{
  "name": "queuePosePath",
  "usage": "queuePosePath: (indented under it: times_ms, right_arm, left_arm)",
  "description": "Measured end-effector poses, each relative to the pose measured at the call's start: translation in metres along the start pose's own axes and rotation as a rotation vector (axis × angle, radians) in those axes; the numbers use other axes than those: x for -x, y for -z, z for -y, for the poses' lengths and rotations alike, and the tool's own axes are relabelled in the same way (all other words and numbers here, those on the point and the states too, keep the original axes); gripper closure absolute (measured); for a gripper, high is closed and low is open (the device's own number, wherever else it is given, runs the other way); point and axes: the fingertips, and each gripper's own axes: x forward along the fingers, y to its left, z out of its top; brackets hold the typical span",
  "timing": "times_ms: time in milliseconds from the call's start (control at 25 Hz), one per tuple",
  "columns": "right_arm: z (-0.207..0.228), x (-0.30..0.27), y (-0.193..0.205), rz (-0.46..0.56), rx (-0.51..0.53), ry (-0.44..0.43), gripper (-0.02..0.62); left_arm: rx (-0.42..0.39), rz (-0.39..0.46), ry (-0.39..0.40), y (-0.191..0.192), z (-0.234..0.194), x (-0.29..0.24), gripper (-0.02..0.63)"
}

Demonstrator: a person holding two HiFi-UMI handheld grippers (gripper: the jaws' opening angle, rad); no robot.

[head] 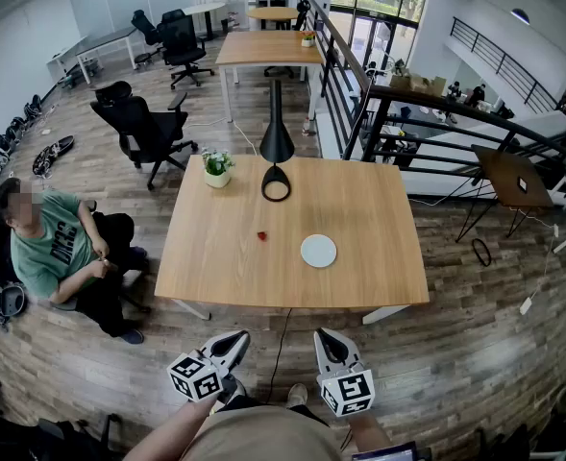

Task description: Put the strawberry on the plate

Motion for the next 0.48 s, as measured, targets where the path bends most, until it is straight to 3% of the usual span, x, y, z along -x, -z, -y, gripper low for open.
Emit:
queuePosePath:
  times_ms: [160, 320, 480]
  right_arm:
    - [0.0041, -0.0028, 0.0043, -0.012, -0.020, 0.037, 0.591]
    - [0.0056, -0.0035, -0.0004, 0.011, -0.103, 0.031, 0.586]
    - [0.0049, -0.0015, -0.0026, 0.027, -0.096, 0.025, 0.583]
  left_arm:
    - [-0.009, 0.003, 0.007, -0.0027, -0.0019, -0.0016, 0.601]
    - [-0.020, 0.009, 0.012, -0.0088, -0.0018, -0.0018, 0.601]
    - [-0.023, 0.004, 0.016, -0.0083, -0.0009, -0.0054, 0.601]
